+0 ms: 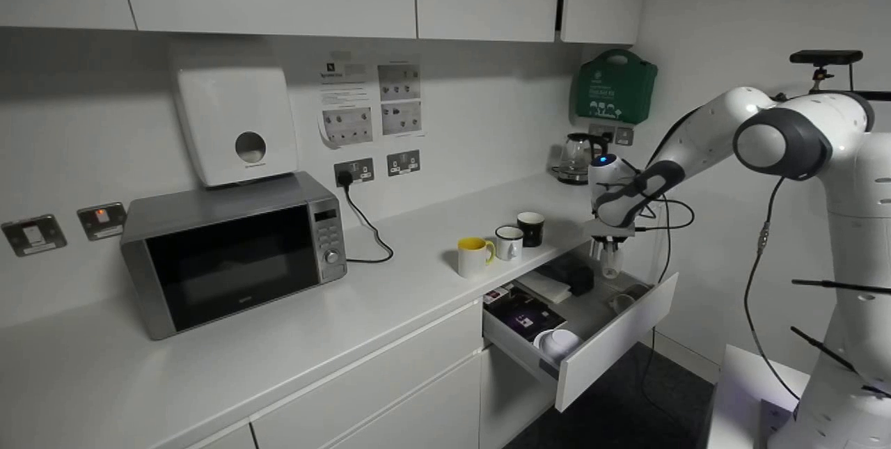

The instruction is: Take four mugs out of the open drawer

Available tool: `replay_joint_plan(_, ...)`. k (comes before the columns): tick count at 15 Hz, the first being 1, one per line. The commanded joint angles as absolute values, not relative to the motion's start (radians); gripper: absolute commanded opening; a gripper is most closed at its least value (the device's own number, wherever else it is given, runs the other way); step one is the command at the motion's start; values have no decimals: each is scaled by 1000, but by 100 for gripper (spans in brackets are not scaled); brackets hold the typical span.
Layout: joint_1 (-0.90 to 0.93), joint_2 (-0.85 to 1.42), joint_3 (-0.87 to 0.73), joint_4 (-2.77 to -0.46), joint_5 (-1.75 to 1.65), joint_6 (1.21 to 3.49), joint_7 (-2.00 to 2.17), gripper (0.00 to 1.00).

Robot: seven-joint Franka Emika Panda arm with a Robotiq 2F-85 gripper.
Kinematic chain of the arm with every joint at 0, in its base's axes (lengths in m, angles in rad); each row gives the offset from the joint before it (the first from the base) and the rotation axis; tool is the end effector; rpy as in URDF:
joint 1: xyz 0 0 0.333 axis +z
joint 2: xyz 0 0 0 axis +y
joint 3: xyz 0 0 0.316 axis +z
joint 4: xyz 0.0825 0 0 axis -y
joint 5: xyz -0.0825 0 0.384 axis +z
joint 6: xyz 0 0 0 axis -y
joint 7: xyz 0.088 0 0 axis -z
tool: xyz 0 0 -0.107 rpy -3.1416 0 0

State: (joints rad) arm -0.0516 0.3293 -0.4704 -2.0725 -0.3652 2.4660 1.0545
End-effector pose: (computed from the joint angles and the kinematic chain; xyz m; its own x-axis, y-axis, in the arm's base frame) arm 0.5209 -0.2901 0.2964 0.3076 -0.8873 0.3436 -0.9495 -0.2626 0.1719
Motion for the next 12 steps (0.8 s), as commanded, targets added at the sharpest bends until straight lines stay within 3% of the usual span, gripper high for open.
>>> replay_joint_plan(1, -16, 203, -490, -2124, -540, 2447, 1182, 5)
replay_joint_plan(12, -67, 84, -347, -2128, -1010, 2448, 1494, 5)
